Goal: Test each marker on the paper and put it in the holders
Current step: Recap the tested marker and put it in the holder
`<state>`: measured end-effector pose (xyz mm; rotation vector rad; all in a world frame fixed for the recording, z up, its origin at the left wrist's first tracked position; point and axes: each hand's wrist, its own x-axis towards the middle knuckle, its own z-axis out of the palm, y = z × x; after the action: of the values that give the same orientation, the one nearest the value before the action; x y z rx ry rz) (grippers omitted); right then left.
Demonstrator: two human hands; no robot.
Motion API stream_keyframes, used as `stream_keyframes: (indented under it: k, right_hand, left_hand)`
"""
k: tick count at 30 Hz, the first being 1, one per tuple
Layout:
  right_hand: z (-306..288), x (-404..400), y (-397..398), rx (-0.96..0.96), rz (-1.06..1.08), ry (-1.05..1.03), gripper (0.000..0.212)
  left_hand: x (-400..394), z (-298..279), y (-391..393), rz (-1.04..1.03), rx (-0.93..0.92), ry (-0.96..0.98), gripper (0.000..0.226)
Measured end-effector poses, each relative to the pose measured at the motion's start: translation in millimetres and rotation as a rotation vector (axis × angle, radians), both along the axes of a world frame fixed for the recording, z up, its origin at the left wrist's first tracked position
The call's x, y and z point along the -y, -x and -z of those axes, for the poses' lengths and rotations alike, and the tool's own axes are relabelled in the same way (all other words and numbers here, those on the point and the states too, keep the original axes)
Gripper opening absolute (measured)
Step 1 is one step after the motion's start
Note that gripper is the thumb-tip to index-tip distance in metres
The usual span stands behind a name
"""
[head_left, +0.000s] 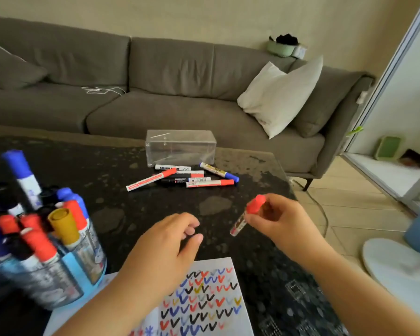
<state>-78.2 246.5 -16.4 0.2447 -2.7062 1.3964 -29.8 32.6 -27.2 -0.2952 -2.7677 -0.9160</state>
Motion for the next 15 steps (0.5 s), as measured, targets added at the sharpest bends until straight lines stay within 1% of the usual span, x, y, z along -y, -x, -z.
stream_keyframes:
  k: [3,6,8,10,11,15]
  right_hand:
    - [-13.7,12.7,-65.8,0.207,-0.072,0.246,0.013]
    - [-11.6,29.7,-126.4,0.422,-0.156,0.566,0.024]
    - [-4.9,41.1,-157.9,0.517,-0.181,0.653,0.021]
    - [3.4,49.5,-178.6,0.585,-0.200,0.741,0.028]
    - [7.8,53.1,-186.0,0.630,-0.201,0.824,0.031]
    - [17.1,63.4,-200.7,0.880,-0.179,1.137,0.033]
  left_hand:
    - [2.9,-14.6,-46.5,0.030,0.162,-0.173,0.011]
    - [0.3,-19.3,-89.1,0.102,0.306,-0.424,0.025]
    - [-3.9,-14.3,-110.6,0.100,0.433,-0.605,0.025]
    - [-8.4,-4.6,-124.8,0.093,0.587,-0.806,0.032]
    - [-10.1,0.4,-130.3,0.083,0.644,-0.893,0.034]
    - [-13.4,11.9,-141.8,0.139,0.802,-1.153,0.032]
